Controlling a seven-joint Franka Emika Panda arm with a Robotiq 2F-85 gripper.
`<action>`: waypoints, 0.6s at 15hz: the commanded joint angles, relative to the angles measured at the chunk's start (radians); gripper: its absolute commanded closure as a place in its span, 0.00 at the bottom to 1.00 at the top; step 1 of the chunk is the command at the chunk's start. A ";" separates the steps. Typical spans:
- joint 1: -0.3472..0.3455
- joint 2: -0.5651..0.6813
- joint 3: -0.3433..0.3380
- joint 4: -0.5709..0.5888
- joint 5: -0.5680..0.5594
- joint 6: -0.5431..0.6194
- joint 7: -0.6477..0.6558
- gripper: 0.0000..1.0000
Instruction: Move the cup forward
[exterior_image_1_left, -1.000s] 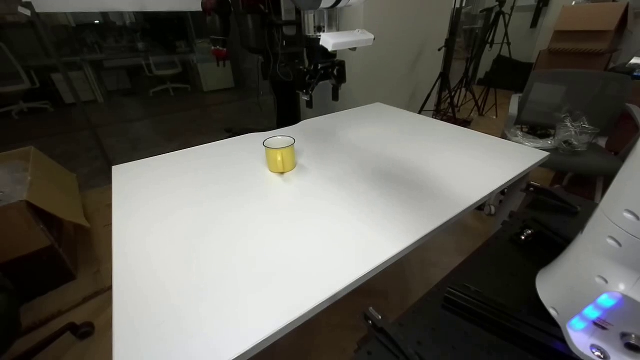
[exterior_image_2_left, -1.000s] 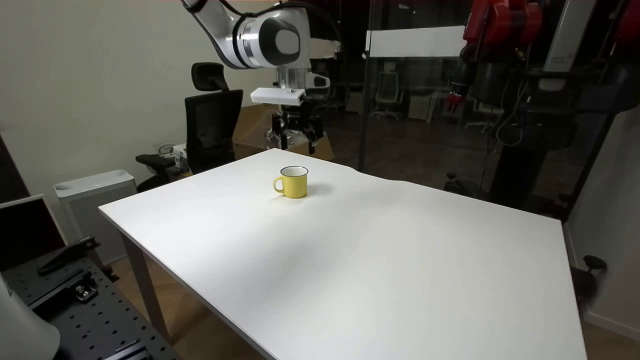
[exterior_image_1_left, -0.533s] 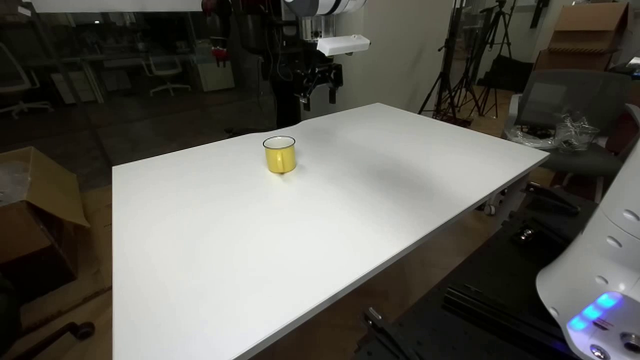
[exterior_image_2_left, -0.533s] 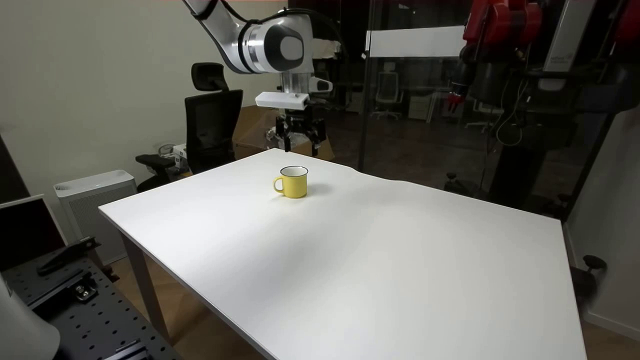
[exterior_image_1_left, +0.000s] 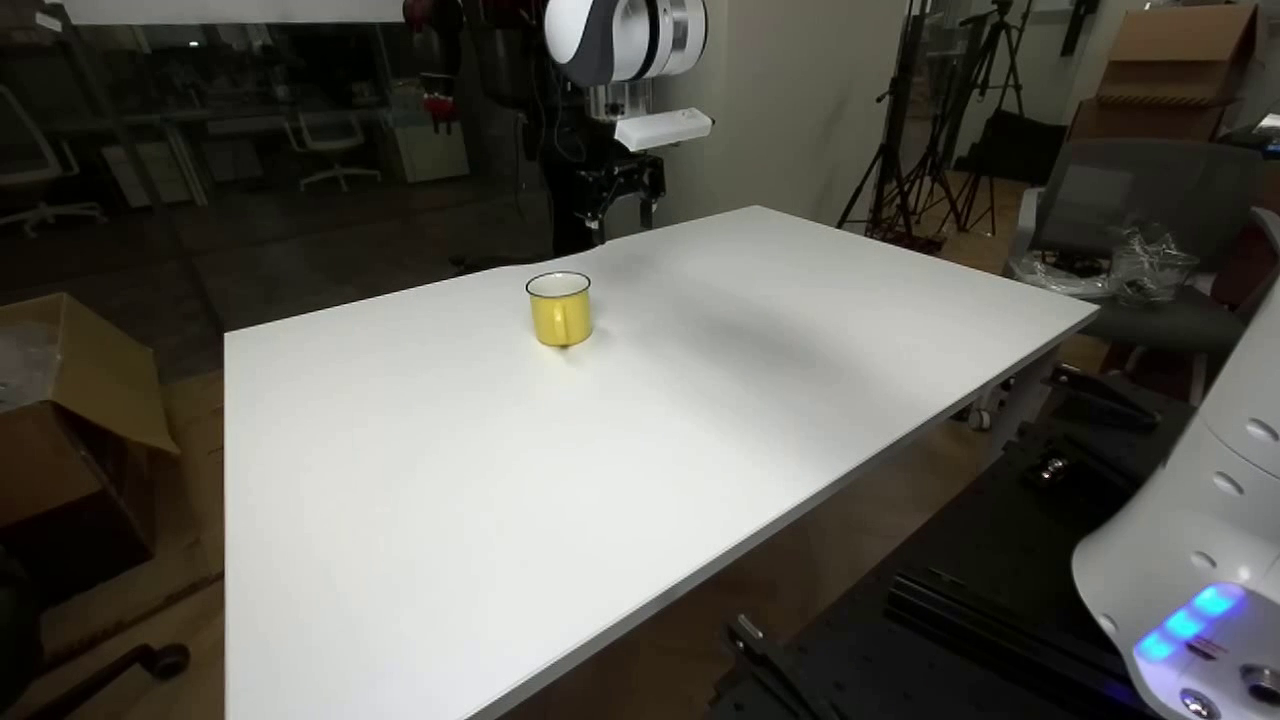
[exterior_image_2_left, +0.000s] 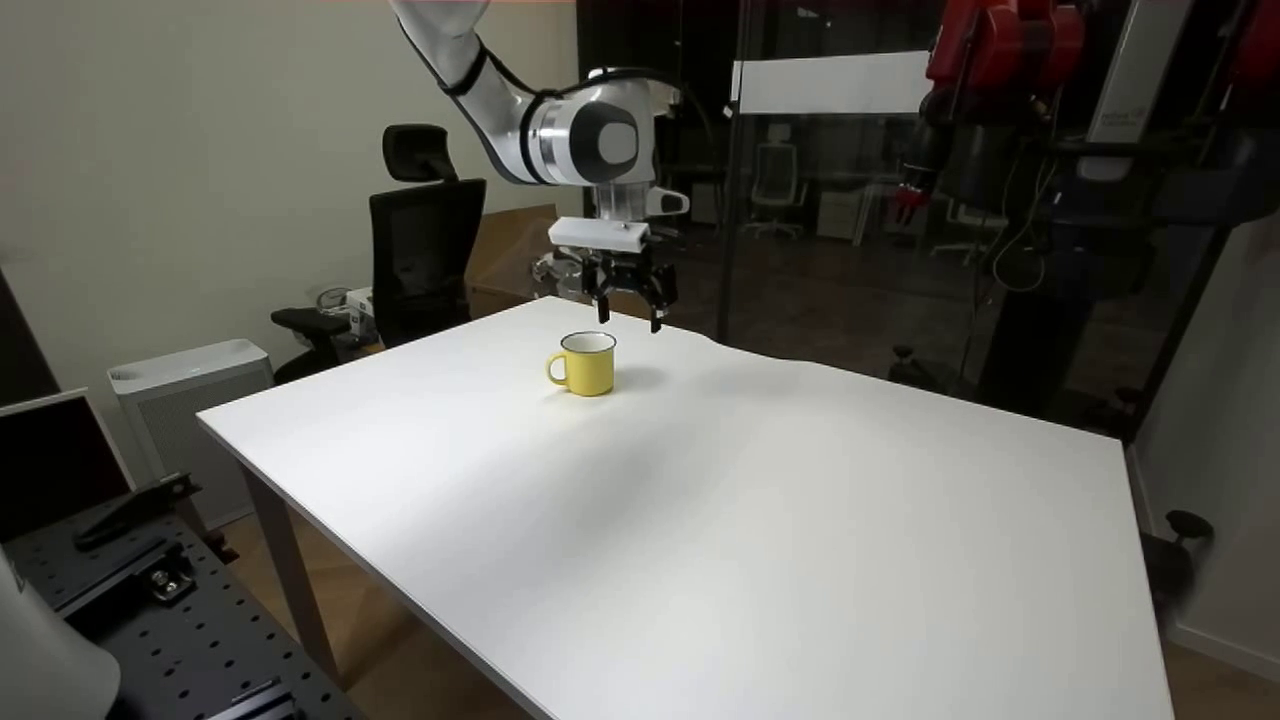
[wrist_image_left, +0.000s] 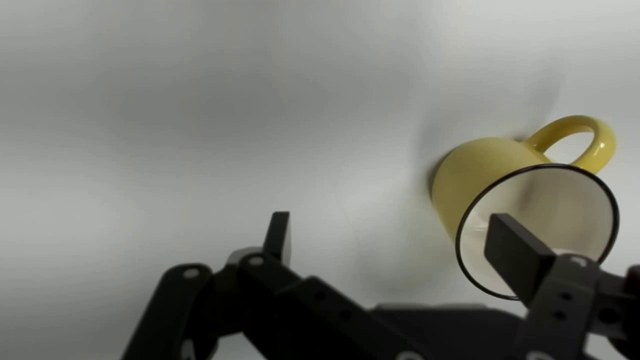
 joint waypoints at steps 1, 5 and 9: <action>-0.002 -0.001 0.003 -0.002 -0.003 -0.002 0.002 0.00; 0.012 0.016 0.015 0.019 -0.016 -0.016 -0.021 0.00; 0.033 0.064 0.046 0.055 -0.031 -0.033 -0.066 0.00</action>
